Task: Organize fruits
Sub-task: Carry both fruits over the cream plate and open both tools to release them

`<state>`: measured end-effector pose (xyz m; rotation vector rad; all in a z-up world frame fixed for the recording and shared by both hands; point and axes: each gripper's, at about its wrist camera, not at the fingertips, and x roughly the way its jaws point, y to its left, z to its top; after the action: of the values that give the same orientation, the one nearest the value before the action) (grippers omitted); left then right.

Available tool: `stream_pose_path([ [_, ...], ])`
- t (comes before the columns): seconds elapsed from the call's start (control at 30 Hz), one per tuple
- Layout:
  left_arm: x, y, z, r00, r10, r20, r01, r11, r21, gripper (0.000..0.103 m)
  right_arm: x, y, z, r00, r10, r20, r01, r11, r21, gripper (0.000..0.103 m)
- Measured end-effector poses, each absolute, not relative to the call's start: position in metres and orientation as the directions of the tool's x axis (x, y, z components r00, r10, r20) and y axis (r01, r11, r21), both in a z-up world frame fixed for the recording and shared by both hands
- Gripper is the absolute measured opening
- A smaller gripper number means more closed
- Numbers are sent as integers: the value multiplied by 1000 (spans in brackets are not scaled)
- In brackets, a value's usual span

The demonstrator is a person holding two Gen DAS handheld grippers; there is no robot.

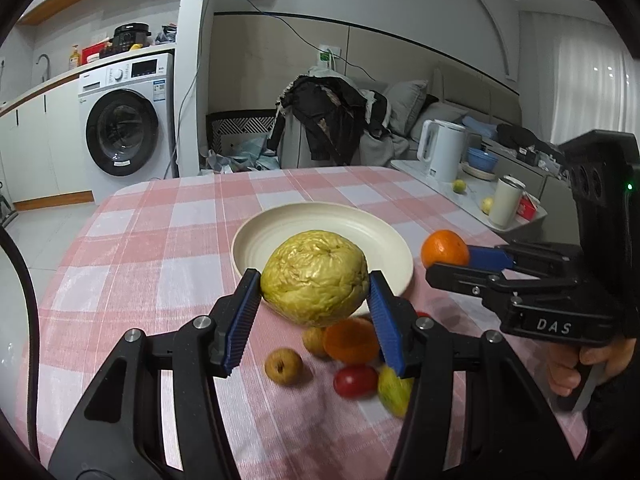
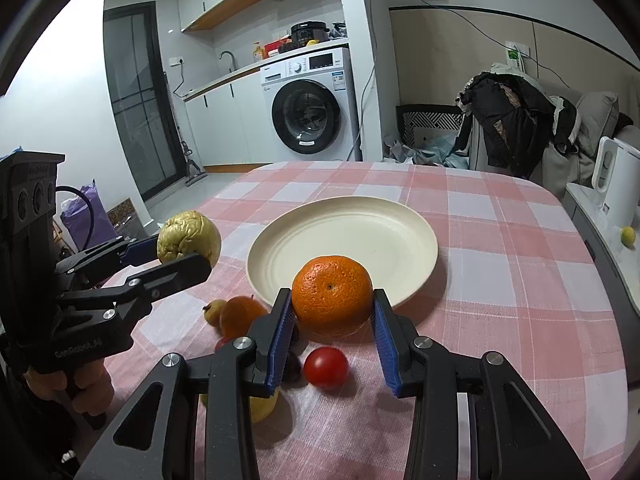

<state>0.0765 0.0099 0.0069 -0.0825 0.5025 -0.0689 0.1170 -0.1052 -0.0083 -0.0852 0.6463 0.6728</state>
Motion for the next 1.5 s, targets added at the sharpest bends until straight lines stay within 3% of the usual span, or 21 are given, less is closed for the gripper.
stream_pose_path([
  [0.6,138,2,-6,871,-50,-488,23,998,-61,51,159,-98,-9,607,528,-593,-558,815,154,40],
  [1.3,162,4,-19,844,-35,-536,5,998,-57,52,177,-86,-35,556,477,-681,-540,830,141,40],
  [1.4,160,5,-19,849,-22,-527,-9,998,-55,53,176,-88,-34,566,468,-679,-534,836,131,46],
  [1.5,159,8,-21,838,-13,-546,-21,998,-56,58,173,-92,-29,595,463,-657,-522,844,122,66],
])
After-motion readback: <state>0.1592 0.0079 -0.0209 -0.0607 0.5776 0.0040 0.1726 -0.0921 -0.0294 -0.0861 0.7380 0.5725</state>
